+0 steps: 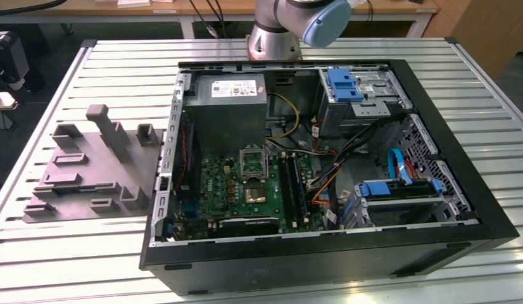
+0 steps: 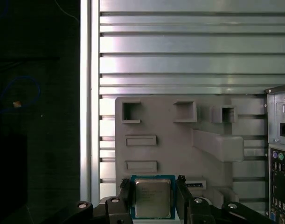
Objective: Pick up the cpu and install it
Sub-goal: 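Pick up the cpu and move it towards the insertion slot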
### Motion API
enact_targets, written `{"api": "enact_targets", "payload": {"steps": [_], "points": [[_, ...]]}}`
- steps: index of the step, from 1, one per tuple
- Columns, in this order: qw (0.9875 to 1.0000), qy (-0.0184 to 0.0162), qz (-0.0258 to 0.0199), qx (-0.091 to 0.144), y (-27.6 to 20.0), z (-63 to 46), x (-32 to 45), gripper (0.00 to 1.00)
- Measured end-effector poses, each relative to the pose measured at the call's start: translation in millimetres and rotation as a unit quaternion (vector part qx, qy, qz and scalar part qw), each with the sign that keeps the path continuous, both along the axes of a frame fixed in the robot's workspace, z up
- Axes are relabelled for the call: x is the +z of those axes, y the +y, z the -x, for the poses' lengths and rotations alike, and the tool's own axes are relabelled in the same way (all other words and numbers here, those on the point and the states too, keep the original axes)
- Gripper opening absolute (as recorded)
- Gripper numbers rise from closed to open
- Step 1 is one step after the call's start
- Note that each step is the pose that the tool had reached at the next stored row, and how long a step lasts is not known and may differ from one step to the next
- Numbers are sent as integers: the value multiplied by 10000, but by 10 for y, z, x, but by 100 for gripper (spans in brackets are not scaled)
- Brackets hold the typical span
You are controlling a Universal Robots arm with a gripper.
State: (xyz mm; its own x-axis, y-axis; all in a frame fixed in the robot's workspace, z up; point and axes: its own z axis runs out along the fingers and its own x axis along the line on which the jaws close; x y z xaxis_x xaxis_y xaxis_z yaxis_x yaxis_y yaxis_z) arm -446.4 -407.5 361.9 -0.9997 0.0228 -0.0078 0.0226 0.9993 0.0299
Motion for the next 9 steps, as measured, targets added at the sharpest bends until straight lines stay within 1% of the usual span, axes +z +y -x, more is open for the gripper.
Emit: {"api": "enact_targets", "payload": {"steps": [4,9], "points": [[10000,0,0,0,0,-24,0,47],[10000,0,0,0,0,-26,0,47]]}}
